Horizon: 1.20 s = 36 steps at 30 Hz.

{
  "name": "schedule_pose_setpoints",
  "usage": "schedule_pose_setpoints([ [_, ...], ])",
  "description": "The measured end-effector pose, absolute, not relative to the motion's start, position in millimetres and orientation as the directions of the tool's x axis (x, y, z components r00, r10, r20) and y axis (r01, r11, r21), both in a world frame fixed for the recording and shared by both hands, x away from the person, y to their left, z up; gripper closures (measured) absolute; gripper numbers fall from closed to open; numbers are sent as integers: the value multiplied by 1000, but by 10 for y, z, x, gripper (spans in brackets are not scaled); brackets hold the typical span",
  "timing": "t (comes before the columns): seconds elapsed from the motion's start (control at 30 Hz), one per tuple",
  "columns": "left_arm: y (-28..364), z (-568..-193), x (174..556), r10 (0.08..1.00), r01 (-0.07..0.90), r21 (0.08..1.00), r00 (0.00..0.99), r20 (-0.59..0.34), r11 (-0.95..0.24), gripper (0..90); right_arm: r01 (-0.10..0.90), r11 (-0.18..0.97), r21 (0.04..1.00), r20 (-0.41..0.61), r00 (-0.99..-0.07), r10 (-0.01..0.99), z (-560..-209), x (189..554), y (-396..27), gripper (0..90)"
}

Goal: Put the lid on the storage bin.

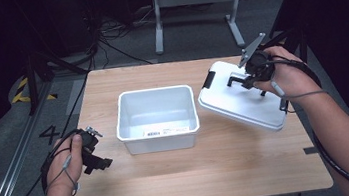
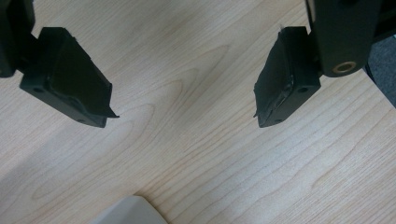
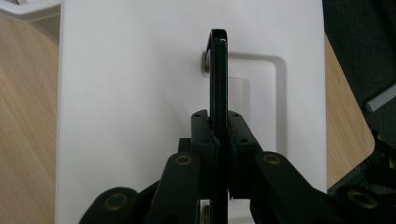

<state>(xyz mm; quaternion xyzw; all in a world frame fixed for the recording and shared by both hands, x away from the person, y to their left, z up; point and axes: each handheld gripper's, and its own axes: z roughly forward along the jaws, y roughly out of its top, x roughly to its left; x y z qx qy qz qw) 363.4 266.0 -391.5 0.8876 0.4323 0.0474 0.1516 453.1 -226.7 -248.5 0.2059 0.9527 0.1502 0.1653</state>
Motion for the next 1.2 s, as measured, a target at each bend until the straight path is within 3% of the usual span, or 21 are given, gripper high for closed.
schedule_pose_setpoints([
  [0.67, 2701, -3859, 3632, 779, 745, 334, 625, -48, -577, 198, 151, 923, 355, -277, -926, 258, -2296, 4543, -1328, 845],
  [1.2, 2828, -3878, 3514, 791, 746, 367, 610, -42, -556, 200, 68, 927, 369, -261, -950, 173, -2301, 4621, -811, 846],
])
